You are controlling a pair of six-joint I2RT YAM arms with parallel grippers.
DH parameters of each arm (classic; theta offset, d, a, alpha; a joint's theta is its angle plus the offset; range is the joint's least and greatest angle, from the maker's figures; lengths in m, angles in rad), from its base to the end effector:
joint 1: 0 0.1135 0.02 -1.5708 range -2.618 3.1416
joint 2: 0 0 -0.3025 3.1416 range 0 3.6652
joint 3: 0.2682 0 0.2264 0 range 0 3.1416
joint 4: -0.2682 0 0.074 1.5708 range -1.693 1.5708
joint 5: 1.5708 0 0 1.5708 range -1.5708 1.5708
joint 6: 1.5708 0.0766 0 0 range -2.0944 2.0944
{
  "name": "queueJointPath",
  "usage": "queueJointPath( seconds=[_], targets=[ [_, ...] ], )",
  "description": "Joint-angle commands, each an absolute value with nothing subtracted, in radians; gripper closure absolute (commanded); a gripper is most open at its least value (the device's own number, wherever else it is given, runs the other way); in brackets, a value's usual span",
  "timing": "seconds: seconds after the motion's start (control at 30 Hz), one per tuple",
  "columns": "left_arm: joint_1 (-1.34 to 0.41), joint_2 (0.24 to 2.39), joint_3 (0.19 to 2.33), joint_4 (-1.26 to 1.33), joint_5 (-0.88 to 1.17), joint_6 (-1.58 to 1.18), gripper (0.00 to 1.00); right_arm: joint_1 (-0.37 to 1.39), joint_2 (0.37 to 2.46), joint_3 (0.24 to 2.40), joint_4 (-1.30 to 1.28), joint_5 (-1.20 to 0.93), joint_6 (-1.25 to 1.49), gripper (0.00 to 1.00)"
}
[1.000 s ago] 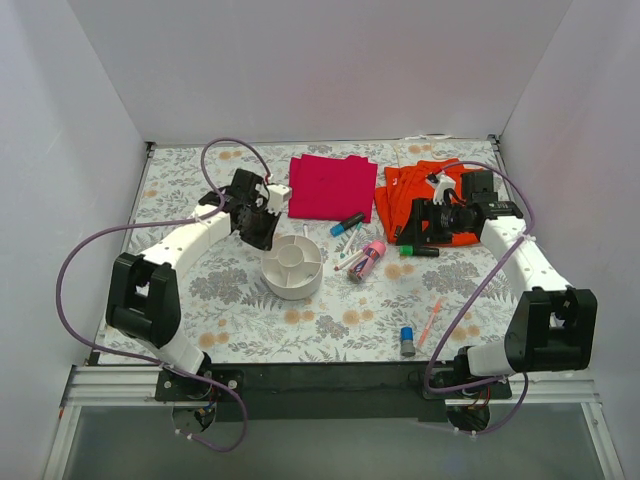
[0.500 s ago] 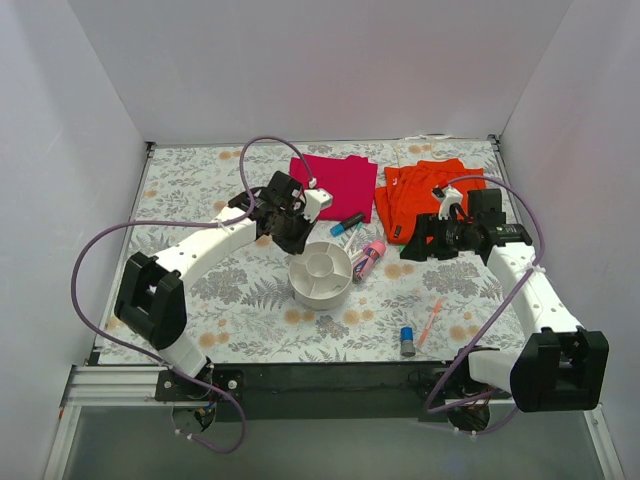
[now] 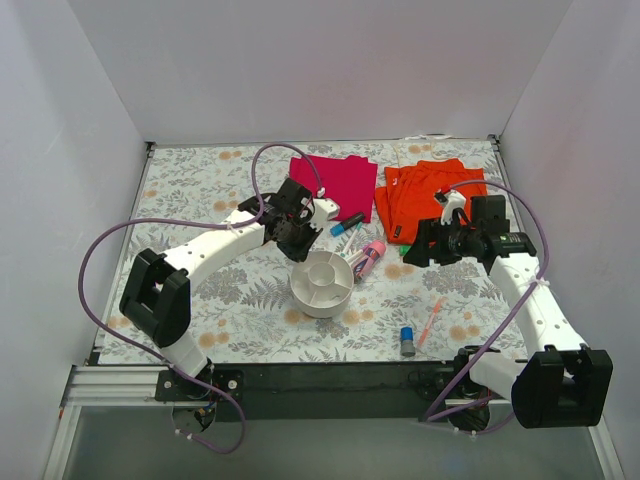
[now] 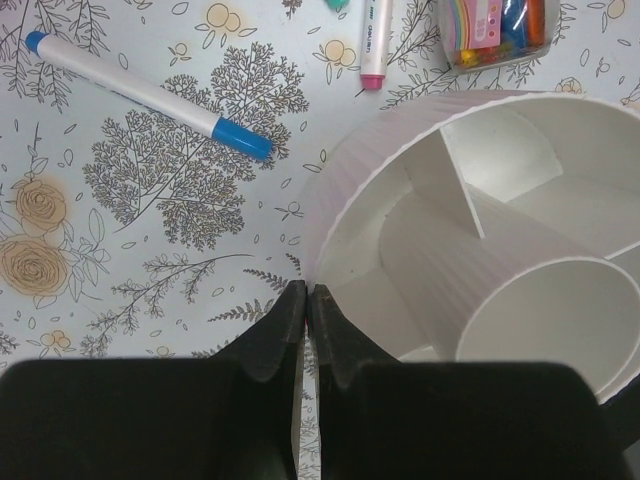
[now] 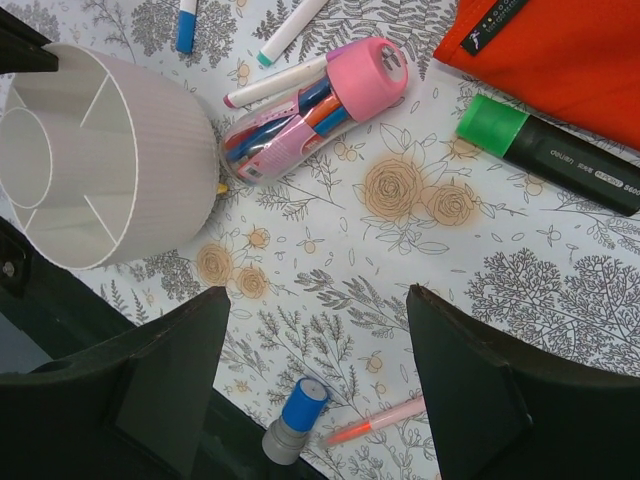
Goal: Sort the stationery into containers
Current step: Move the storage box to the center of the board, then pick up the pen from the center of the board.
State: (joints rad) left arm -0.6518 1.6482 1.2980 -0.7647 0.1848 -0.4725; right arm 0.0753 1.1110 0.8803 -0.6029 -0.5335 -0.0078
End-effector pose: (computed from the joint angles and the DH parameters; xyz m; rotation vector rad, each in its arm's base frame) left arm 0.2576 -0.2143 0.2625 0.3105 2.7818 -0.5654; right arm 0.2026 0.0543 0.2895 -0.3444 2.3309 0.6705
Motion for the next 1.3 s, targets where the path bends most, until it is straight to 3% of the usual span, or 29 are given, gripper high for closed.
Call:
queueJointPath(
  seconds=[0.0, 0.07, 0.1, 0.2, 0.43, 0.53, 0.67, 0.8, 1.03, 1.27],
  targets=[
    [-0.661, 1.609, 1.302, -0.759, 0.189, -0.476, 0.91, 0.080, 1.091, 0.876, -0.603, -0.531, -0.031, 0.20],
    [-0.663, 1.609, 1.302, -0.762, 0.189, -0.479, 0.80, 0.080, 1.094, 0.877, -0.603, -0.523, -0.035, 0.20],
    [-0.663, 1.606, 1.302, -0.764, 0.190, -0.480, 0.69, 0.080, 1.094, 0.879, -0.604, -0.520, -0.037, 0.20],
    [-0.663, 1.592, 1.308, -0.775, 0.199, -0.482, 0.56, 0.080, 1.097, 0.885, -0.609, -0.514, -0.041, 0.19],
    [-0.661, 1.525, 1.491, -0.723, 0.153, -0.474, 0.38, 0.080, 1.117, 0.922, -0.618, -0.531, -0.057, 0.18],
    [-0.663, 1.621, 1.589, -0.689, 0.176, -0.395, 0.39, 0.080, 1.153, 0.936, -0.615, -0.542, -0.066, 0.18],
    [-0.661, 1.798, 1.689, -0.735, 0.202, -0.368, 0.47, 0.080, 1.206, 0.971, -0.598, -0.514, -0.092, 0.18],
    [-0.661, 1.836, 1.623, -0.617, 0.248, -0.354, 0.54, 0.080, 1.252, 1.002, -0.581, -0.488, -0.107, 0.19],
    [-0.655, 1.891, 1.528, -0.473, 0.181, -0.356, 0.57, 0.080, 1.308, 1.025, -0.580, -0.492, -0.136, 0.20],
    [-0.588, 1.930, 1.502, -0.441, -0.017, -0.458, 0.64, 0.080, 1.345, 1.038, -0.575, -0.499, -0.144, 0.21]
  ],
)
